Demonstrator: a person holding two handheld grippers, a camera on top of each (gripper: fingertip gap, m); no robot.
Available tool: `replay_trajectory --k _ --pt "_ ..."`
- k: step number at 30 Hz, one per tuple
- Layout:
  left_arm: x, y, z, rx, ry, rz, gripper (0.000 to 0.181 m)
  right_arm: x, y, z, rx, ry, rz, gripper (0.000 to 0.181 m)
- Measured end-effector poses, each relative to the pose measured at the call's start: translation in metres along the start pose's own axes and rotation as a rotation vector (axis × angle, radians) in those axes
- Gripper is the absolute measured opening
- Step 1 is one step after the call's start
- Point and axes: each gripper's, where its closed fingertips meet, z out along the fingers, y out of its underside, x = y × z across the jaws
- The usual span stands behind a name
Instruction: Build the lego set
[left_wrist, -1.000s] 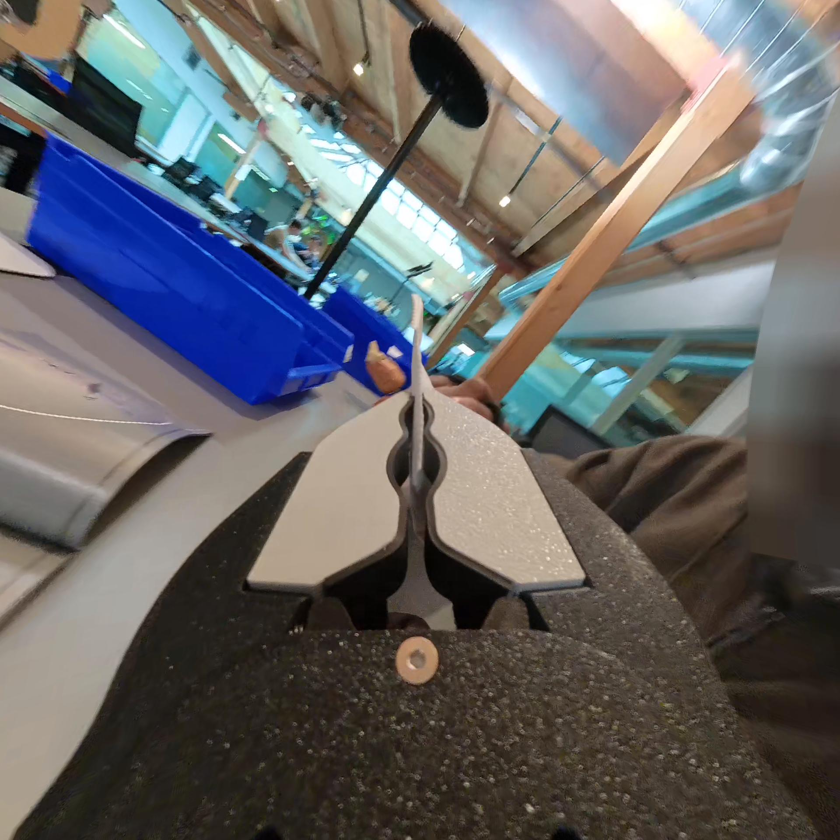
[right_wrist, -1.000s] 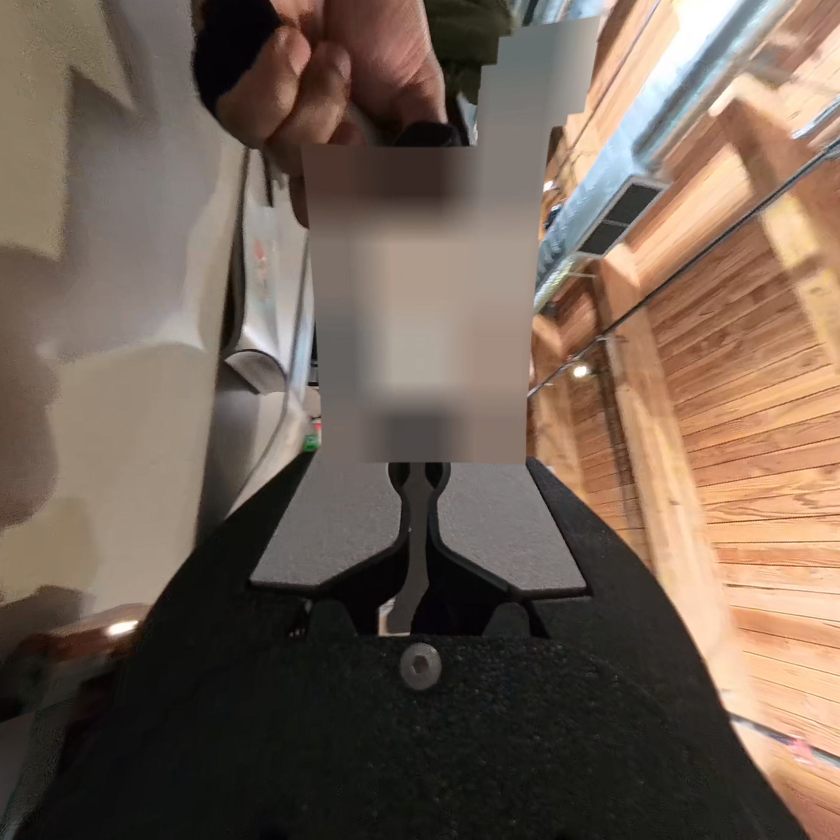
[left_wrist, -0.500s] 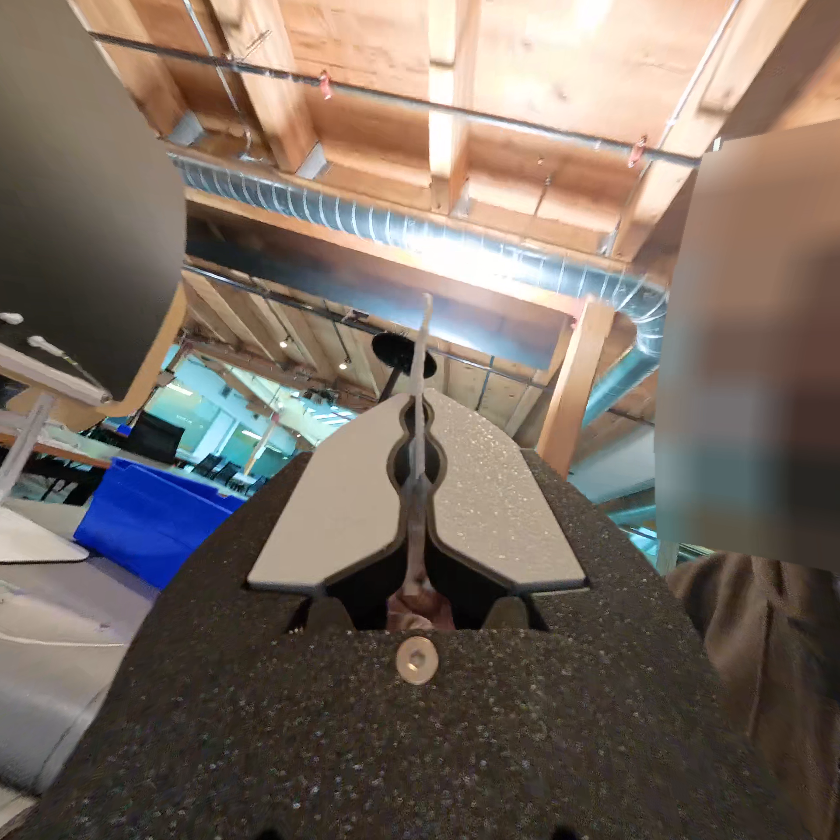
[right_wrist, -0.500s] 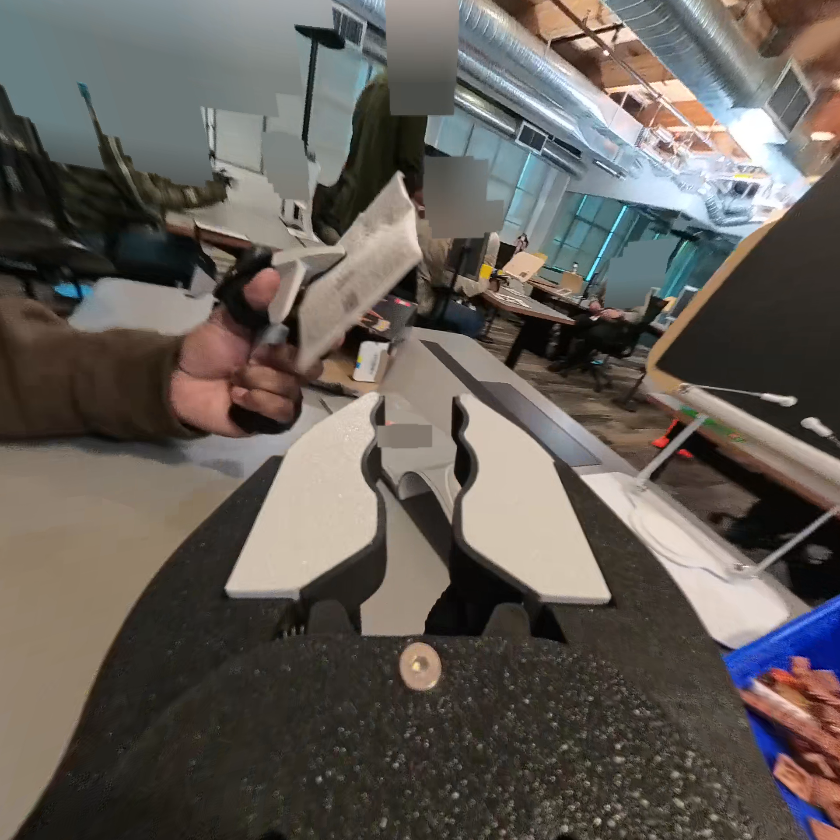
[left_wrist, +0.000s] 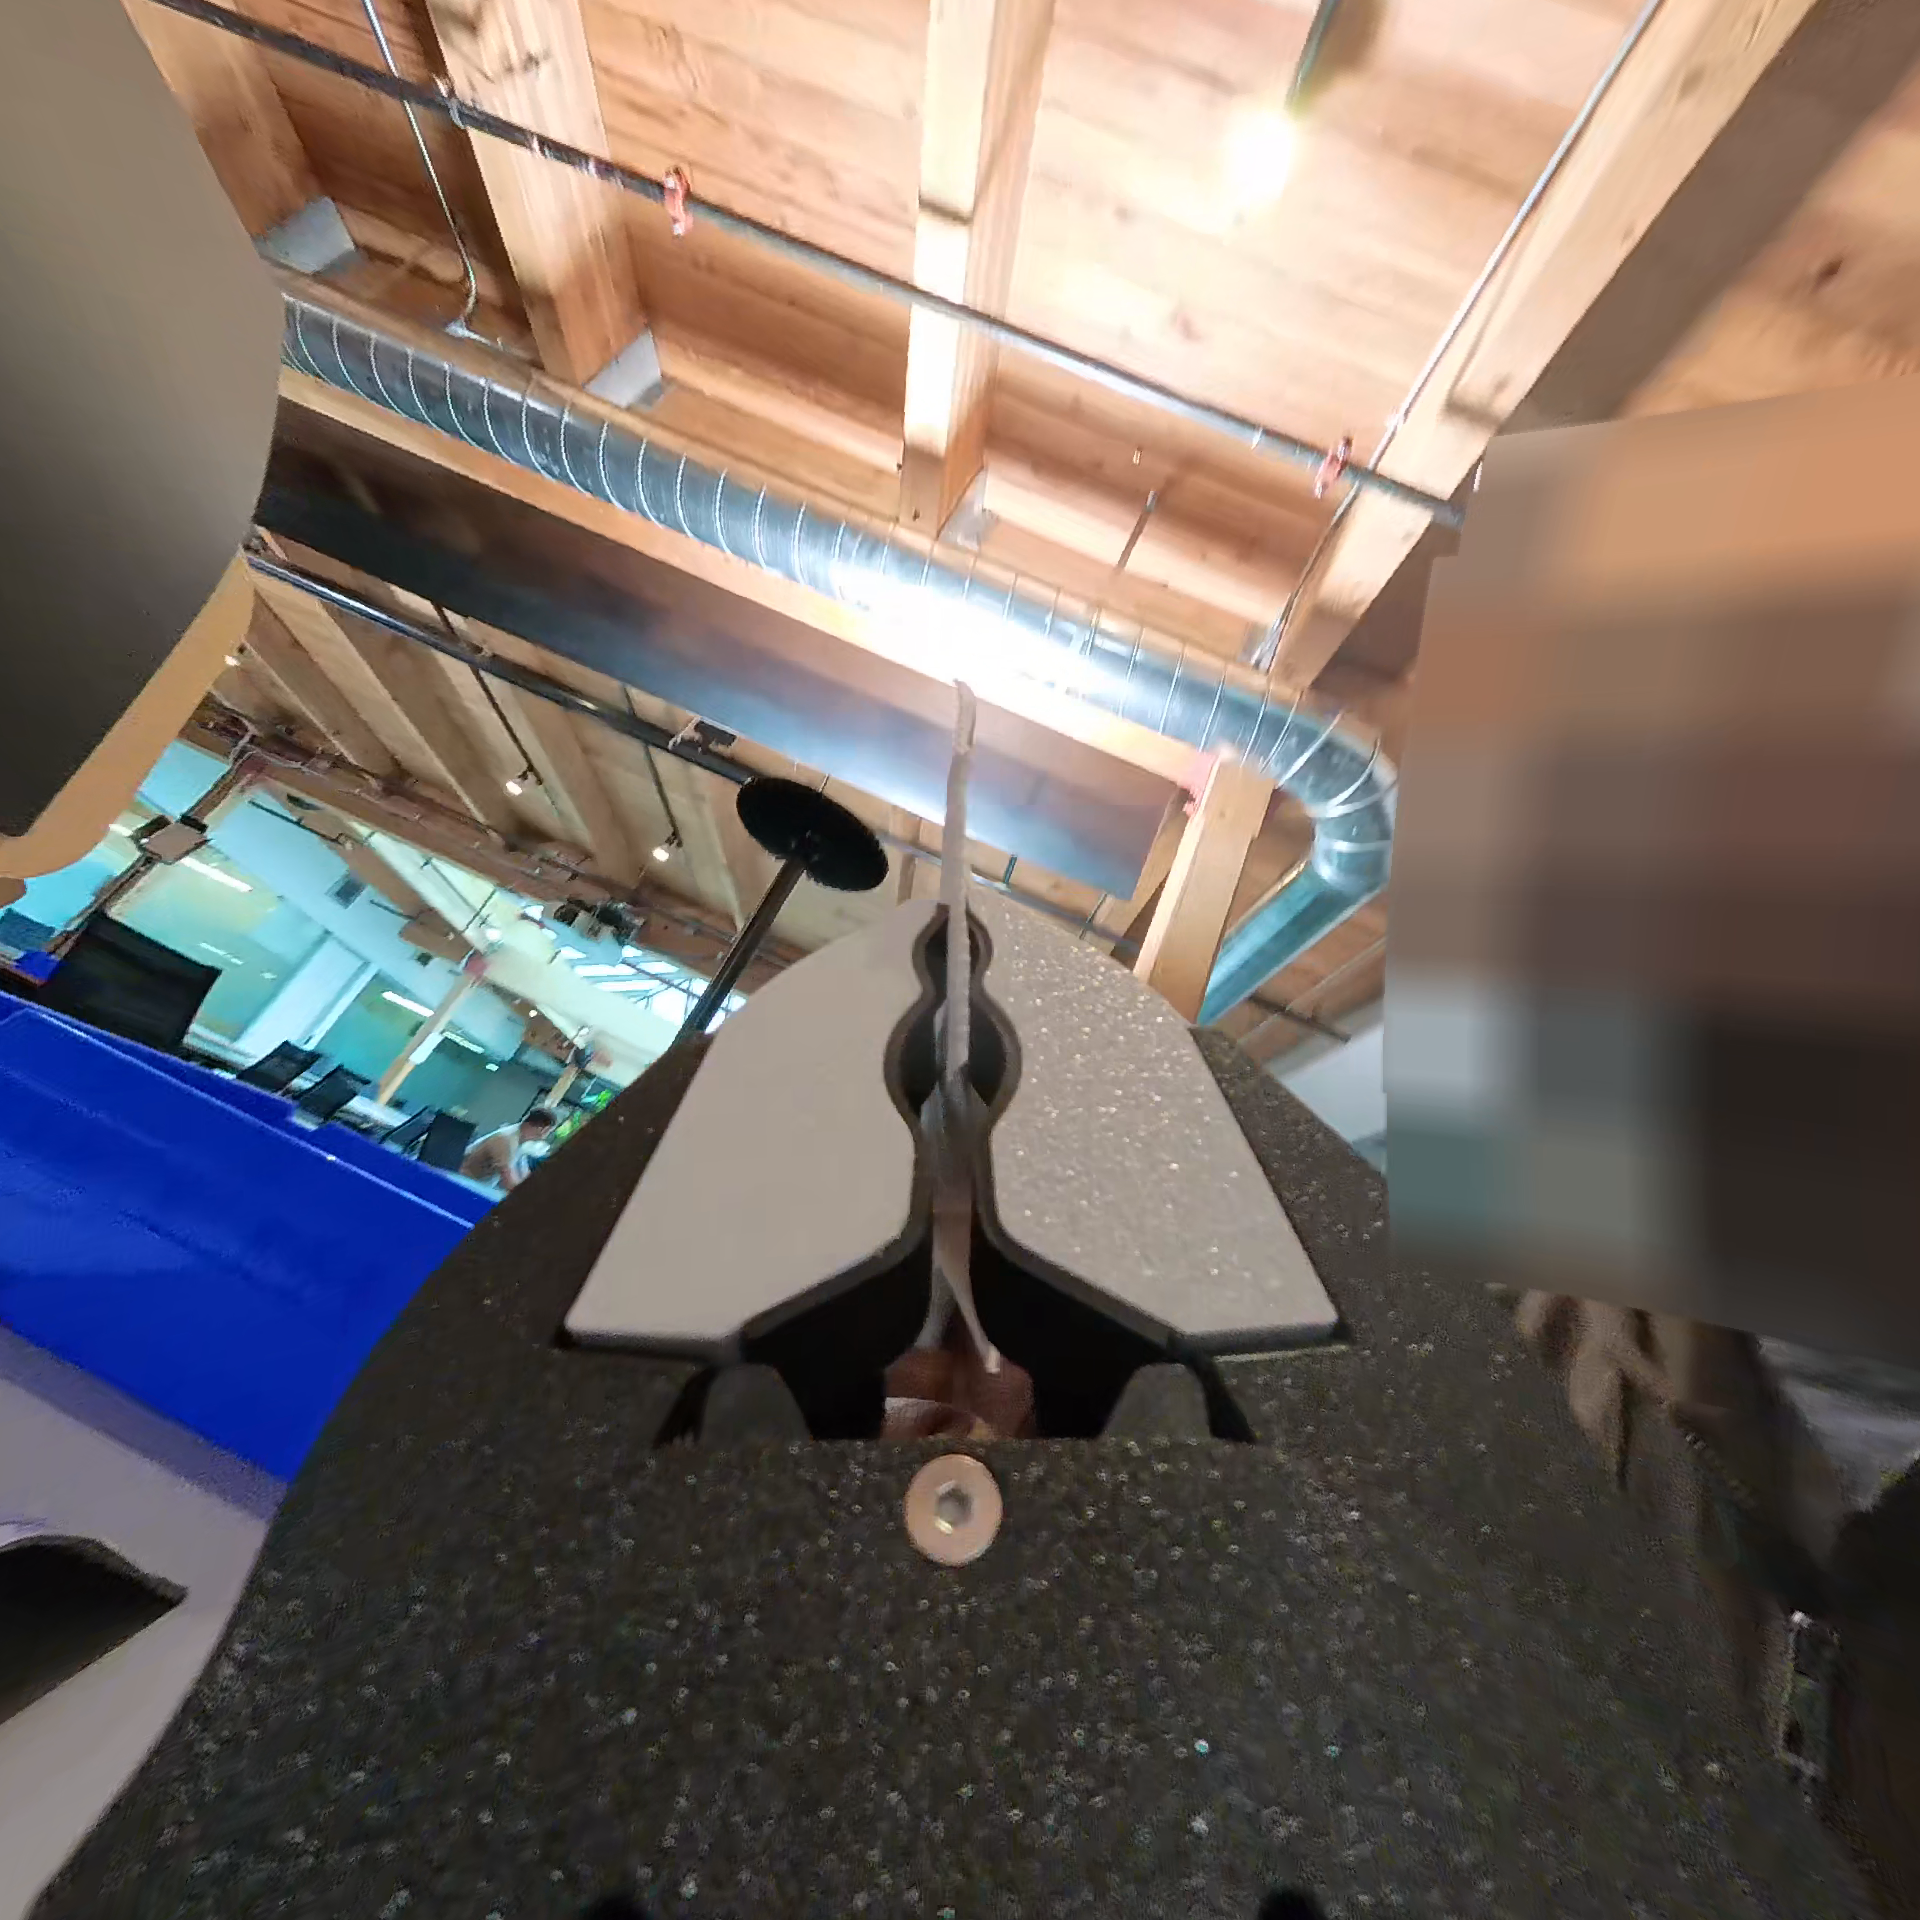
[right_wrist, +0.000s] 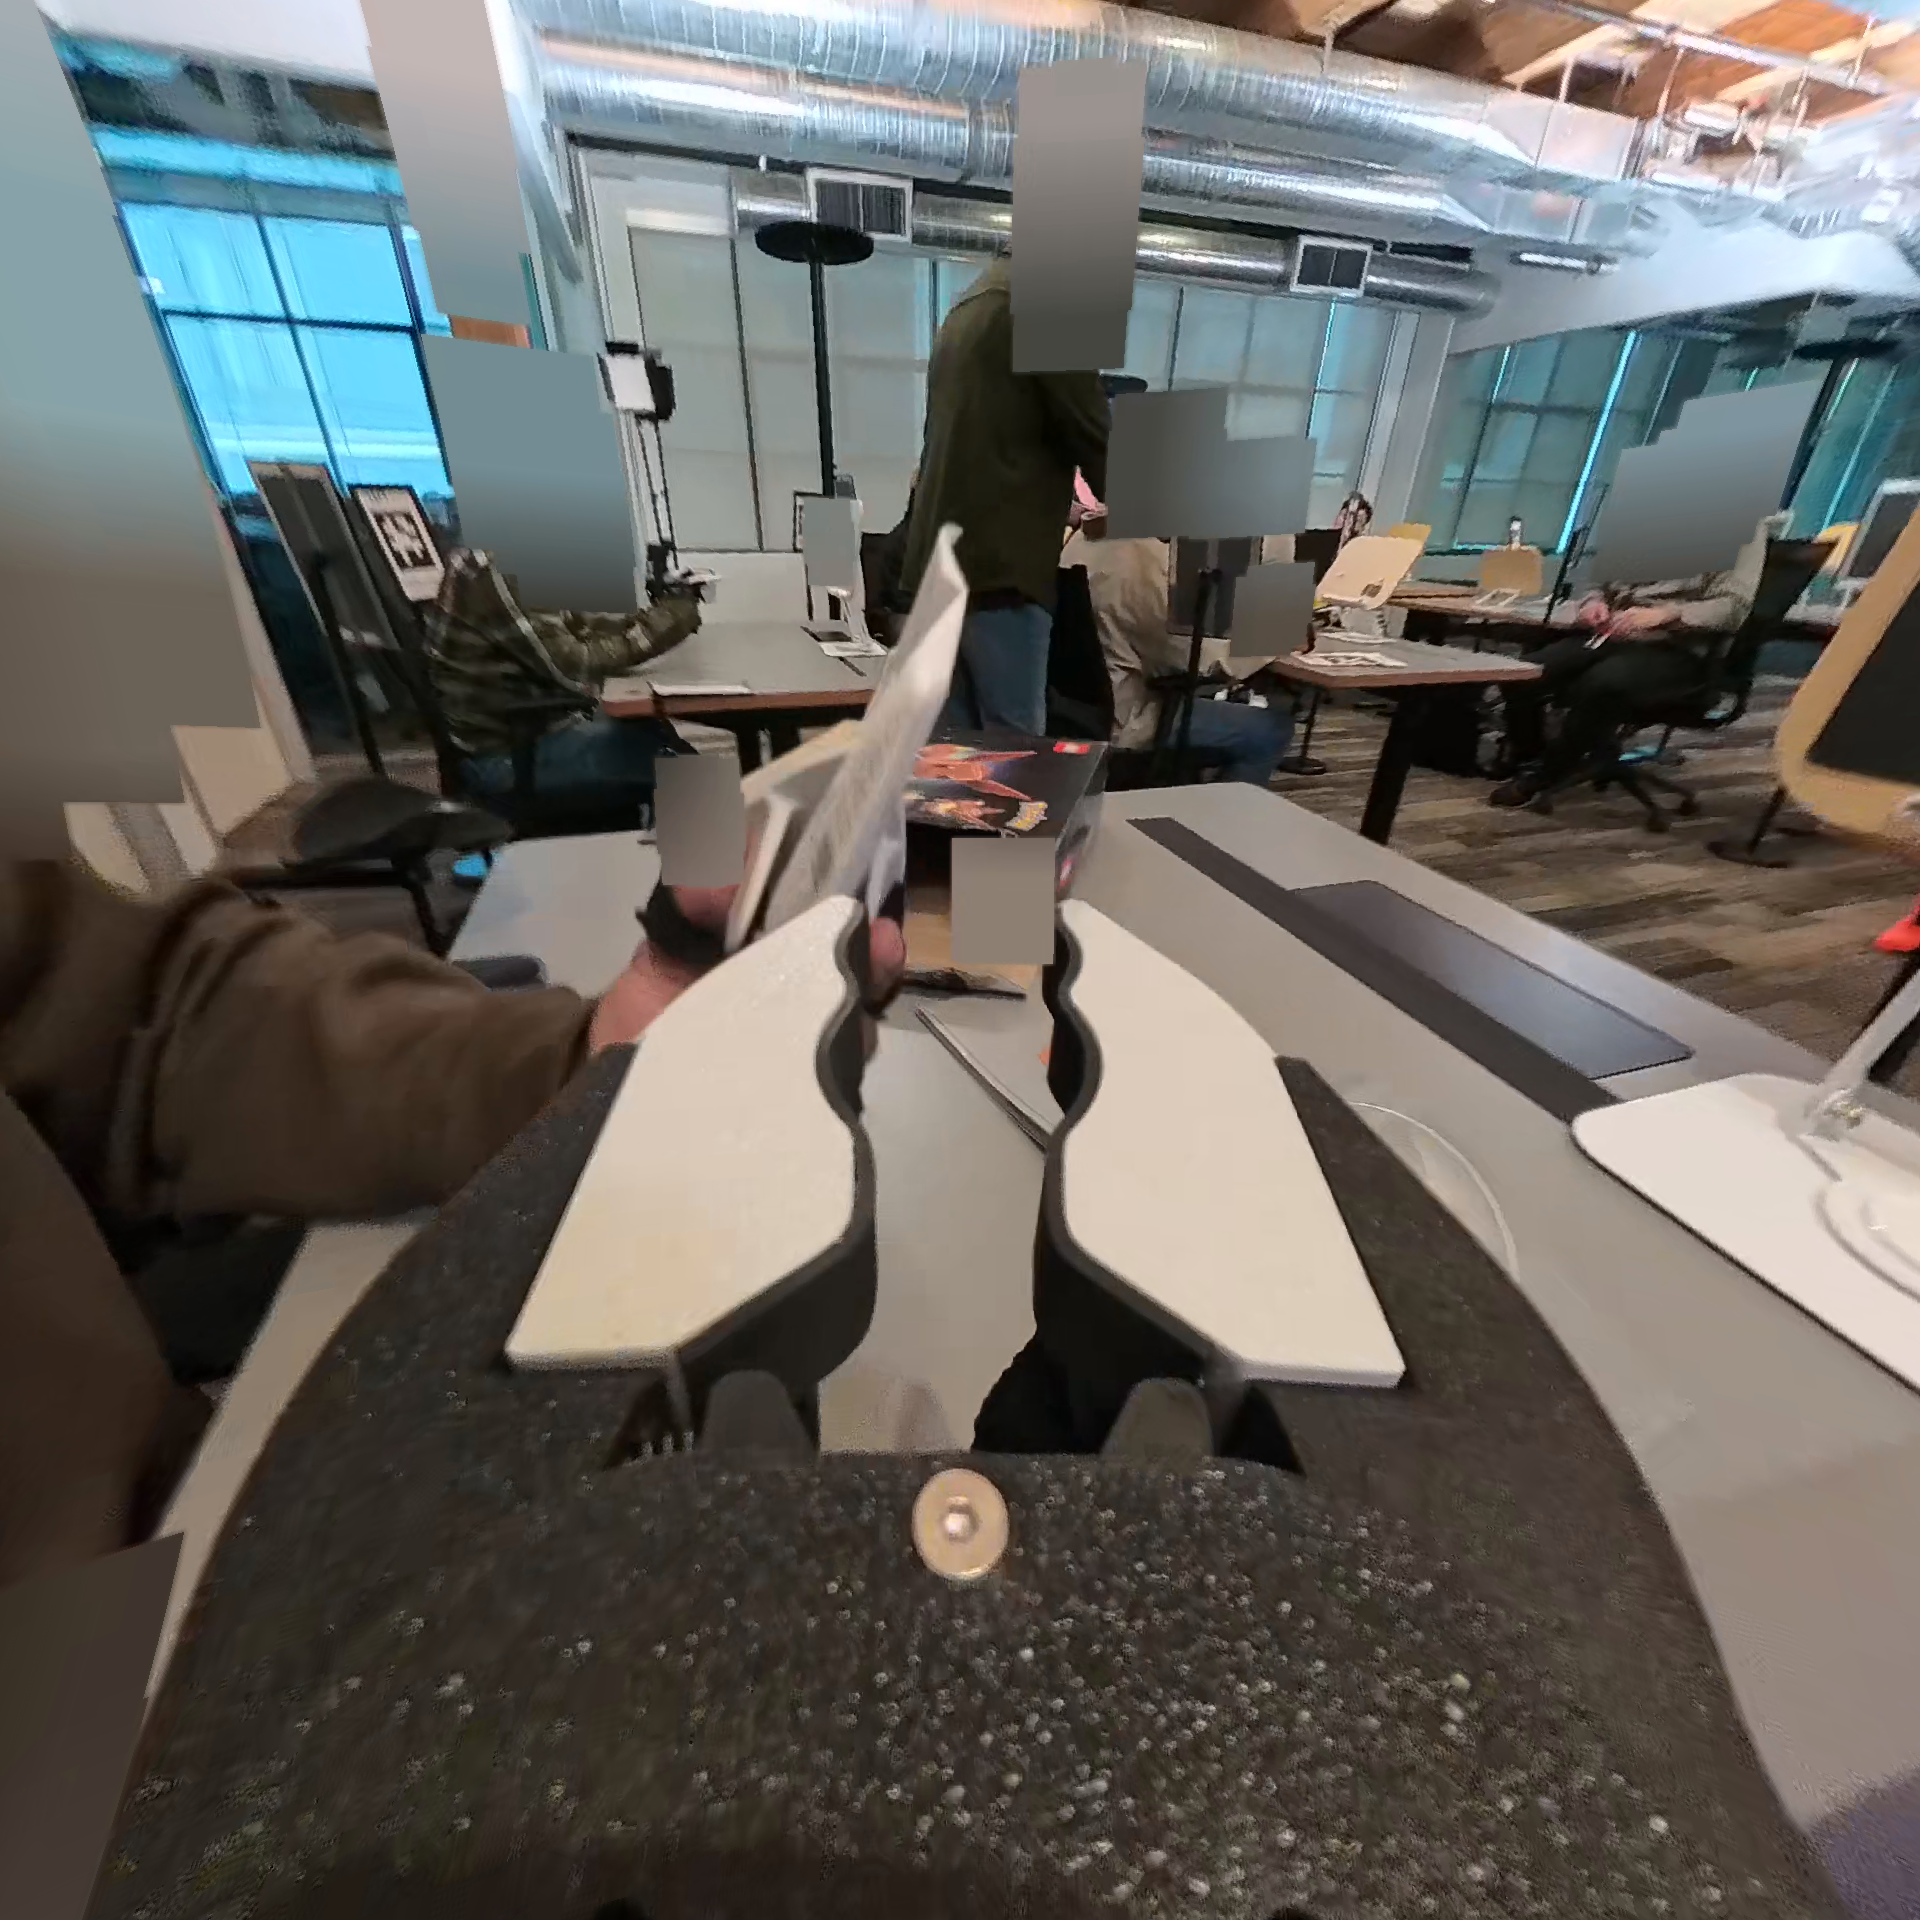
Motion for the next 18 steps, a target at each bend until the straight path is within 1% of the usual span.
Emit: replay_trajectory --k 2,5,7,13,18 --pt "-0.001 0.007 0.001 -0.042 -0.019 0.043 0.000 -0.002 -0.007 0.003 0.017 -0.031 0.078 0.029" --pt "-0.004 0.010 0.000 -0.063 -0.040 0.088 0.000 -0.003 -0.006 0.007 -0.010 -0.063 0.147 0.007" --pt "-0.004 0.011 0.000 -0.074 -0.042 0.108 0.000 -0.002 -0.003 0.009 -0.031 -0.063 0.164 0.003" --pt "-0.004 0.010 0.000 -0.084 -0.049 0.176 0.000 0.001 -0.004 0.012 -0.049 -0.058 0.183 0.001" --pt "0.001 0.015 0.001 -0.137 -0.033 0.283 0.001 0.006 -0.014 0.014 -0.065 -0.036 0.095 0.000"
